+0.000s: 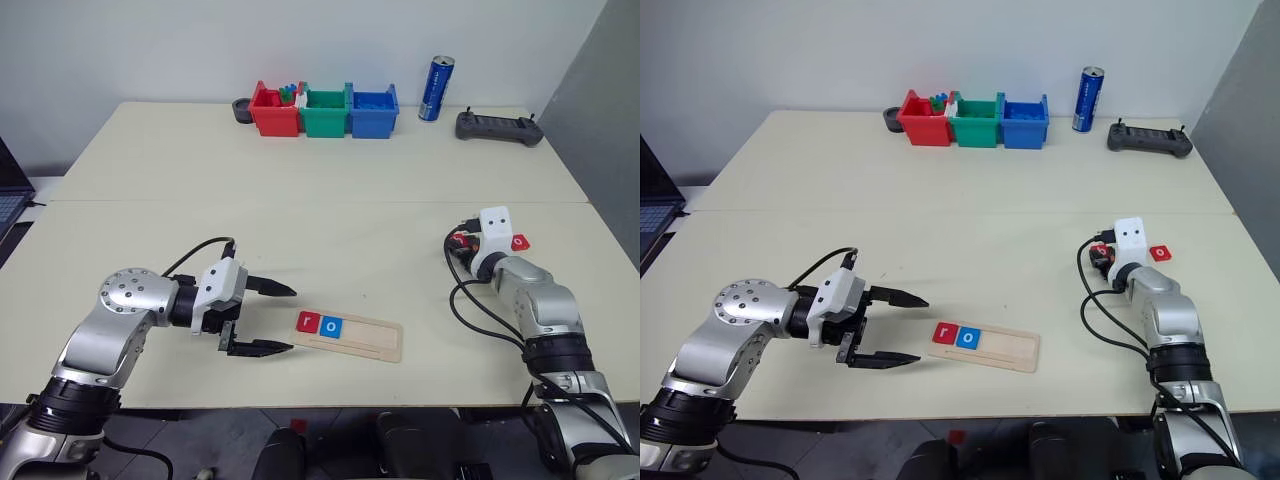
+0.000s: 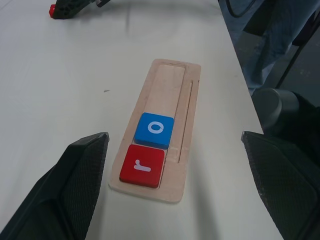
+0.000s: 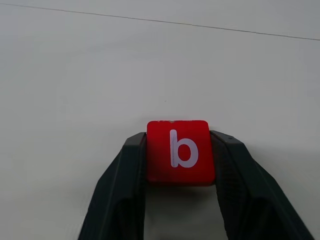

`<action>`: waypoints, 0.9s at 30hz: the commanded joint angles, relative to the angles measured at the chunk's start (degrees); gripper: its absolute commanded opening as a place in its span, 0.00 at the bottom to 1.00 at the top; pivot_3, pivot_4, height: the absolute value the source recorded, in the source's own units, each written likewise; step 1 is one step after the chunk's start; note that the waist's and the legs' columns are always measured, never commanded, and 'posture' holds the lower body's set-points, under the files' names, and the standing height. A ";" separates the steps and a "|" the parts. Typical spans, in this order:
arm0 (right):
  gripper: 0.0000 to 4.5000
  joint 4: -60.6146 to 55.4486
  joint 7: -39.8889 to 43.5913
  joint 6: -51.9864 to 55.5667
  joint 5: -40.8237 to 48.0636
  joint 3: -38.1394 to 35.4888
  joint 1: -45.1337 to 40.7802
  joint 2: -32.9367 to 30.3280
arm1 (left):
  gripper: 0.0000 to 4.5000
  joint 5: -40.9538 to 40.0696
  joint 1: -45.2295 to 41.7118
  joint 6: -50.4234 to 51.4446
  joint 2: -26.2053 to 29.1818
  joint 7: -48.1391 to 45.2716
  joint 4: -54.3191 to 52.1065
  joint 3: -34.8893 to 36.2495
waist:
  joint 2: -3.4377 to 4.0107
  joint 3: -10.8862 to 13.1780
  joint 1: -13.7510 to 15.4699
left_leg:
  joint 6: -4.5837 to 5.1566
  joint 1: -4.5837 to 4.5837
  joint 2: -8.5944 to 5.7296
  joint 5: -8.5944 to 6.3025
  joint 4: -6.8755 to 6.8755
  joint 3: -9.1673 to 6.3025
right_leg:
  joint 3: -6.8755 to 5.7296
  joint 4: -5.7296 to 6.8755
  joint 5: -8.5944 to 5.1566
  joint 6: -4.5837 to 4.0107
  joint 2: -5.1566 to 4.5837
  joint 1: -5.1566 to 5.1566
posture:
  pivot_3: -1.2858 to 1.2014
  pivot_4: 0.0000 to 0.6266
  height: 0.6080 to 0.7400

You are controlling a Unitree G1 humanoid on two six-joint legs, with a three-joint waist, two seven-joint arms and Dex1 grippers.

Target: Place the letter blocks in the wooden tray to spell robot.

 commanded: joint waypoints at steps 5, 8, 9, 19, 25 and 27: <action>0.33 -40.53 -4.22 15.45 2.27 -2.13 17.88 0.90 | 1.00 -0.42 1.10 -2.70 -0.11 -1.40 -0.34 0.28 | 0.10 0.06 0.22 | 0.05 -0.25 0.00 -0.04 -0.02 -0.10 | -0.08 0.00 -0.05 -0.03 -0.01 -0.19 | 0.52 0.24 1.00; 0.33 -53.64 -9.26 21.36 2.15 -2.69 26.44 5.80 | 1.00 -0.32 0.59 -2.80 -0.52 -1.87 -0.35 -0.52 | 0.13 0.03 0.17 | 0.05 -0.26 0.01 -0.04 -0.01 -0.11 | -0.07 0.04 -0.06 -0.02 0.00 -0.24 | 0.52 0.24 1.00; 0.33 -56.66 -10.63 22.66 1.86 -2.30 28.72 7.28 | 1.00 -0.28 0.32 -2.73 -0.69 -1.95 -0.39 -0.82 | 0.13 0.03 0.18 | 0.05 -0.25 0.02 -0.04 -0.02 -0.14 | -0.09 0.06 -0.07 -0.01 0.01 -0.23 | 0.52 0.24 1.00; 0.33 -60.08 -16.85 23.14 -1.45 1.60 36.68 15.23 | 1.00 -1.72 -3.26 3.43 -1.15 -0.17 -6.44 -3.05 | 0.11 0.02 0.05 | 0.02 -0.17 0.02 -0.01 0.05 0.00 | 0.02 0.03 -0.23 0.31 0.01 -0.19 | 0.52 0.24 1.00; 0.40 -59.17 -17.00 22.93 -1.09 0.34 37.11 17.09 | 1.00 -2.53 -5.22 7.75 -1.32 1.44 -9.52 -3.32 | 0.11 0.03 0.06 | 0.02 -0.18 0.02 -0.02 0.03 -0.01 | 0.01 0.00 -0.24 0.30 0.01 -0.19 | 0.52 0.24 1.00; 0.55 -59.91 -17.20 22.38 -0.90 -0.26 36.38 17.83 | 1.00 -2.78 -6.21 9.14 -1.60 2.12 -10.15 -3.49 | 0.11 0.03 0.06 | 0.03 -0.18 0.02 -0.02 0.02 -0.03 | 0.00 0.01 -0.24 0.29 0.01 -0.19 | 0.52 0.24 1.00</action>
